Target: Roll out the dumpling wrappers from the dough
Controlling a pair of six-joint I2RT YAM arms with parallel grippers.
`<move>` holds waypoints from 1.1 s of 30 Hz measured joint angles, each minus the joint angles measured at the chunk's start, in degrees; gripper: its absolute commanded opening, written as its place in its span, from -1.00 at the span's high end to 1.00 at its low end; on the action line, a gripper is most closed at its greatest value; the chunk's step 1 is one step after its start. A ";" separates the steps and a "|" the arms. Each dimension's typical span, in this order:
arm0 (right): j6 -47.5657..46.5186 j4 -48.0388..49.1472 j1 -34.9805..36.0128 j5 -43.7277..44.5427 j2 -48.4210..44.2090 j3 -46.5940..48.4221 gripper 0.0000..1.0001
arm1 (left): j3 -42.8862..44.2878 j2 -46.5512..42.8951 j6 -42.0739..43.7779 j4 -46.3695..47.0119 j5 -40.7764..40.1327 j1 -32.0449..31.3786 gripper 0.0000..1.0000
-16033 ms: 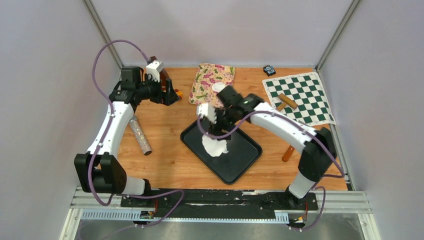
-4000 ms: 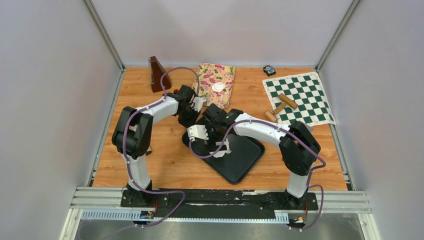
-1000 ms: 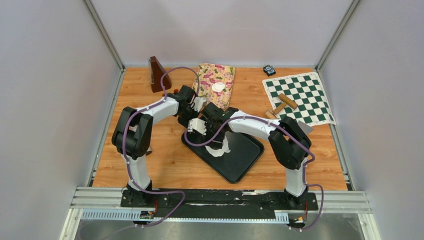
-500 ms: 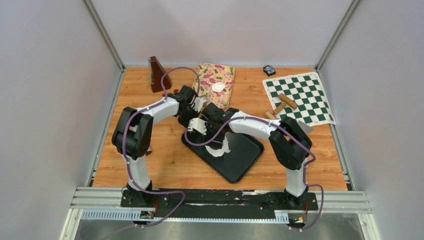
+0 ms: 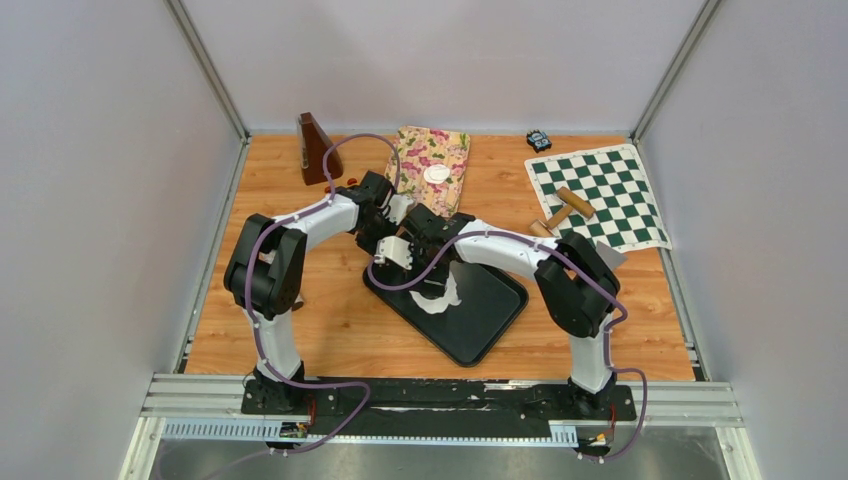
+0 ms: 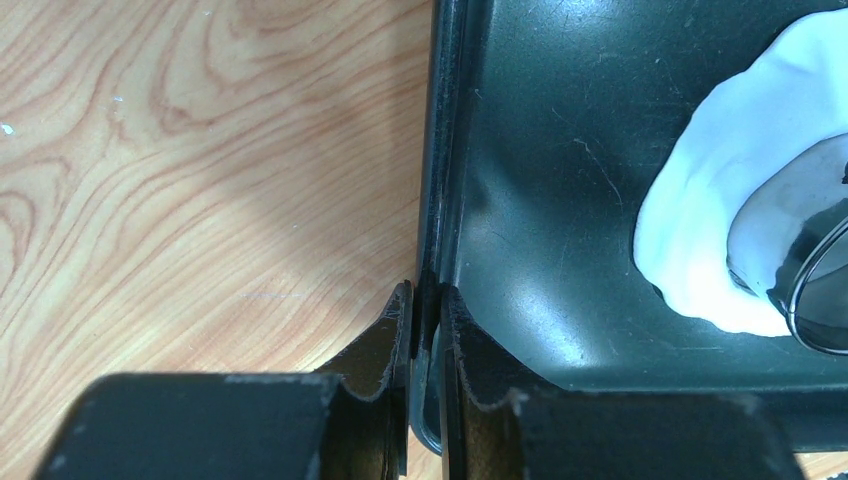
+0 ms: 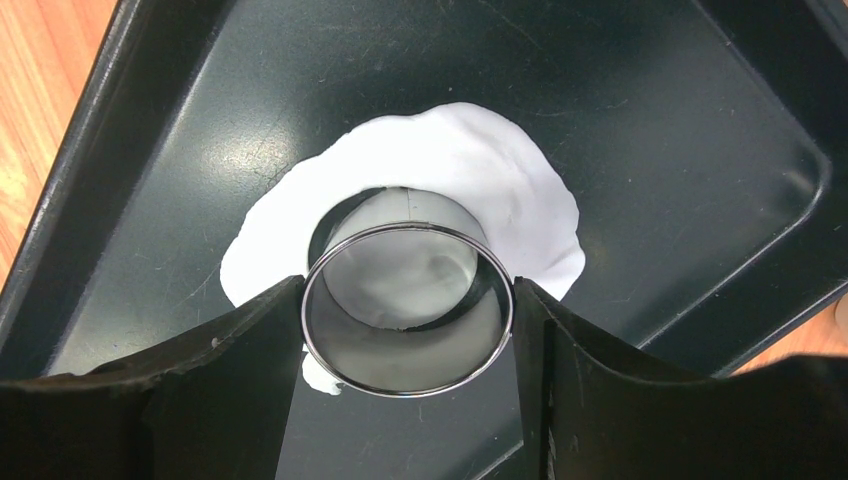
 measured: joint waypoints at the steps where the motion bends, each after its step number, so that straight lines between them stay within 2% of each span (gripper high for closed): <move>1: -0.02 0.07 -0.04 -0.07 -0.04 -0.24 -0.02 | 0.00 0.00 0.00 0.00 -0.07 -0.04 1.00; 17: -1.81 2.58 -0.74 -1.86 -1.57 -3.28 0.00 | -0.02 -0.07 -0.33 0.02 -1.73 -0.46 1.00; 33: -6.69 -2.86 -0.42 -2.54 0.44 0.44 0.04 | -0.02 -0.09 -0.94 -0.04 -2.01 -0.52 1.00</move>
